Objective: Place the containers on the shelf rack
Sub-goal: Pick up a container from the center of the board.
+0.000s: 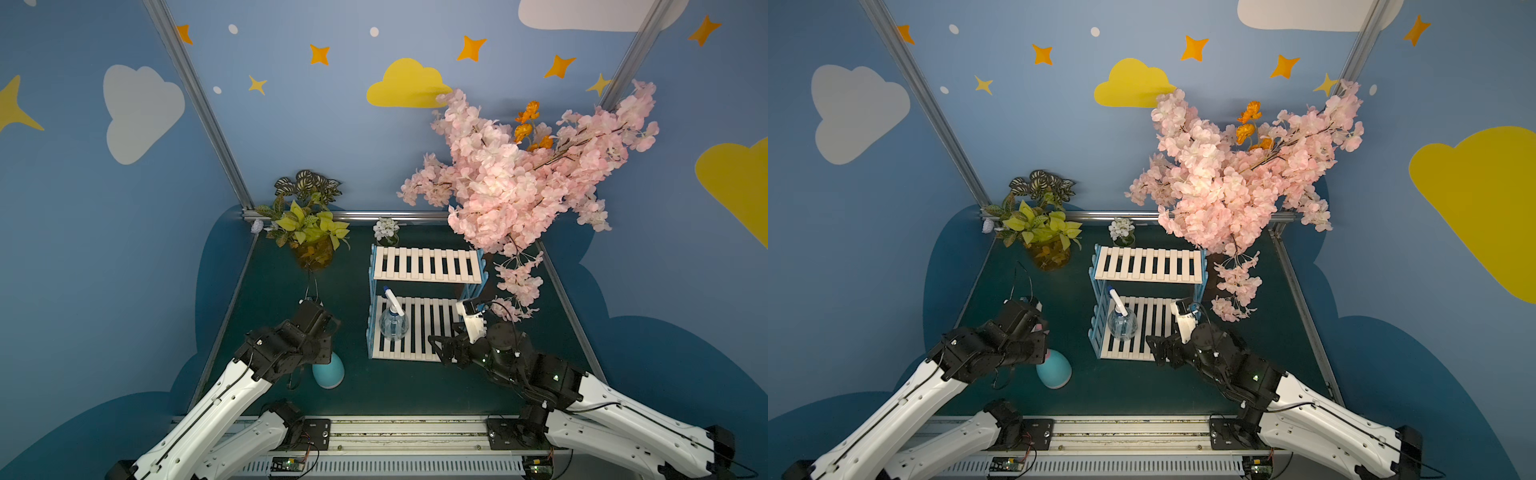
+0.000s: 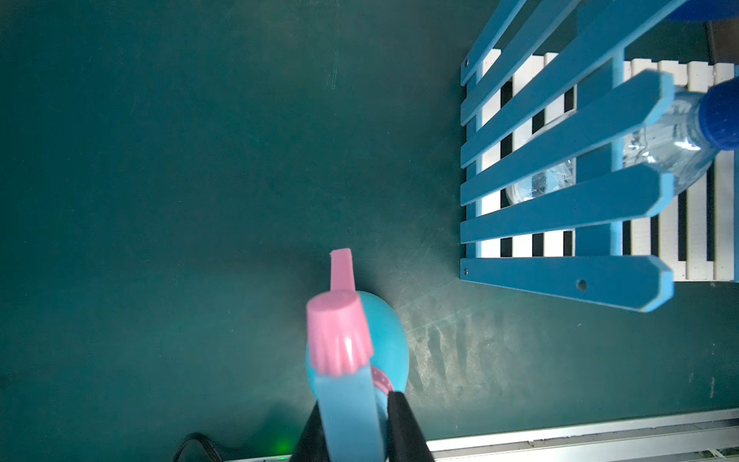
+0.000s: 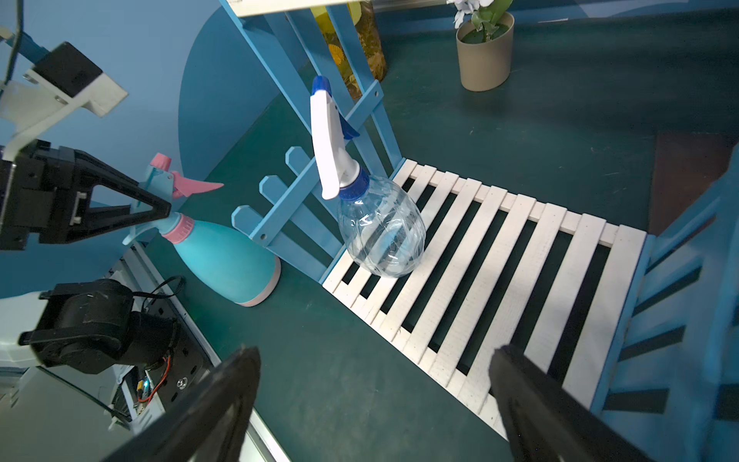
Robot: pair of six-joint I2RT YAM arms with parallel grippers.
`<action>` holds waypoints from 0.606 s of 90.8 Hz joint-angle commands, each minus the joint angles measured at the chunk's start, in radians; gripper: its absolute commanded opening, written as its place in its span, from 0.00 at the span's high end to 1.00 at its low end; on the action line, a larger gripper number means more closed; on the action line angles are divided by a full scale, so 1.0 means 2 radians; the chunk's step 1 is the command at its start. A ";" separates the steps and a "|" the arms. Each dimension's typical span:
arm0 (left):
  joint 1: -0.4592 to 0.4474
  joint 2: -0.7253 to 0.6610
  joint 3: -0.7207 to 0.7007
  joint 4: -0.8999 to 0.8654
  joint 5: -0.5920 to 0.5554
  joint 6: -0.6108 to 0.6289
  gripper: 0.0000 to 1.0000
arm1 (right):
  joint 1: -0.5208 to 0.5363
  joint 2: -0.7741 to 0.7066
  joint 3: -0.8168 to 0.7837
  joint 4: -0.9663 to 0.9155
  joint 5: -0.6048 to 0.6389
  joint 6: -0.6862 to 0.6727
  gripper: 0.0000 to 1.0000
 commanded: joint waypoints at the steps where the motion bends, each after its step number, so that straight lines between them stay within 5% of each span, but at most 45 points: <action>1: -0.002 -0.010 0.026 -0.016 0.007 0.013 0.90 | 0.000 -0.002 -0.002 0.013 -0.002 0.000 0.04; 39: -0.002 -0.048 0.123 -0.075 0.091 0.101 0.97 | -0.001 -0.019 -0.001 0.010 0.001 -0.019 0.04; 55: -0.002 -0.022 0.164 -0.121 0.192 0.170 0.97 | -0.001 -0.048 -0.001 -0.009 0.018 -0.033 0.04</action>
